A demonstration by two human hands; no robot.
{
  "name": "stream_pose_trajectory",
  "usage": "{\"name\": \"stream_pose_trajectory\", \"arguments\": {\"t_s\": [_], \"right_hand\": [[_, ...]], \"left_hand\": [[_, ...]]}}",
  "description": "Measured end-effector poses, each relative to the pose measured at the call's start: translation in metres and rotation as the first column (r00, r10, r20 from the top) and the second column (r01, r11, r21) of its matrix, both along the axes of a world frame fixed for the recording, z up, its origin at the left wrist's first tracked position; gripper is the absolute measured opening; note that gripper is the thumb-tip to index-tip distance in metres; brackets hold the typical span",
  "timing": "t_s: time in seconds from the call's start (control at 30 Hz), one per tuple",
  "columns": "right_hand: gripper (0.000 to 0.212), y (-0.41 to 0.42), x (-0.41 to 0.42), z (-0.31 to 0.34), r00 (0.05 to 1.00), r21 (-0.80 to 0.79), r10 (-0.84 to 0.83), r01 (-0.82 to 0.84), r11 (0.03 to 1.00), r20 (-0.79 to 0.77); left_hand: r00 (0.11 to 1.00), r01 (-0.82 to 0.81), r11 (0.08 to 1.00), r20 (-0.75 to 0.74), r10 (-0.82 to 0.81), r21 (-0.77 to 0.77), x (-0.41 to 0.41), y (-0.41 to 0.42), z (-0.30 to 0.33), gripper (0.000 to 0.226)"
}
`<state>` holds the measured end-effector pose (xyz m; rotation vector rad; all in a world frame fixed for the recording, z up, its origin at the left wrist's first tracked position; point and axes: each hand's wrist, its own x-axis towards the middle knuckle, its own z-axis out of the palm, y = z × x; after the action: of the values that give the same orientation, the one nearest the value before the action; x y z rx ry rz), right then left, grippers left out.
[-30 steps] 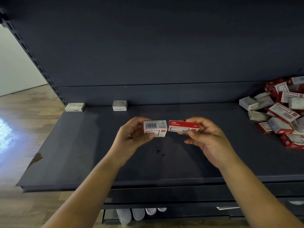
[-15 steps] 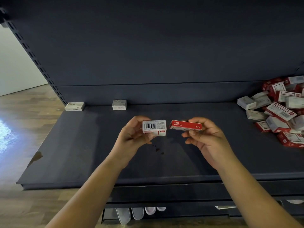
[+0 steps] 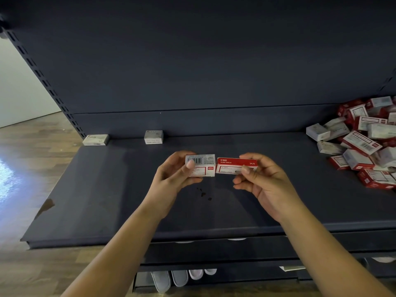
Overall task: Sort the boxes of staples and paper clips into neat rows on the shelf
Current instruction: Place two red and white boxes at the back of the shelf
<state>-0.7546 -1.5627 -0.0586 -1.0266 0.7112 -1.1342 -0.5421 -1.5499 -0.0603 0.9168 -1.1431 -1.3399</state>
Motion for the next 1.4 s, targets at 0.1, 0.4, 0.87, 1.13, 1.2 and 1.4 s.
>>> {"name": "stream_pose_trajectory", "arguments": {"t_s": [0.1,0.4,0.87,1.13,1.2,1.4], "right_hand": [[0.047,0.0,0.001,-0.002,1.0,0.027,0.008,-0.008,1.0,-0.004],[0.04,0.002,0.002,-0.007,0.997,0.062,0.014,-0.009,0.998,-0.079],[0.085,0.002,-0.002,-0.001,0.988,0.037,0.037,-0.032,0.999,-0.15],[0.082,0.001,0.0,-0.002,0.991,0.053,0.013,-0.006,0.999,-0.13],[0.081,0.001,0.0,-0.003,0.992,0.033,0.005,-0.001,0.999,-0.123],[0.07,0.005,-0.001,0.001,0.983,-0.029,-0.035,0.03,0.999,-0.179]], "left_hand": [[0.997,-0.071,0.996,0.003,0.071,0.056,-0.003,0.0,0.001,0.029],[0.995,-0.056,0.997,0.088,0.052,0.044,0.002,0.003,-0.006,0.01],[0.999,-0.001,0.999,-0.033,0.003,0.032,0.007,0.007,-0.002,0.07],[0.999,0.035,0.998,-0.042,-0.034,0.044,0.005,0.008,-0.004,0.073],[0.998,0.025,0.997,-0.06,-0.021,0.068,0.003,0.008,-0.003,0.066],[0.998,-0.029,0.998,-0.046,0.031,0.051,-0.003,0.008,-0.001,0.055]]}}
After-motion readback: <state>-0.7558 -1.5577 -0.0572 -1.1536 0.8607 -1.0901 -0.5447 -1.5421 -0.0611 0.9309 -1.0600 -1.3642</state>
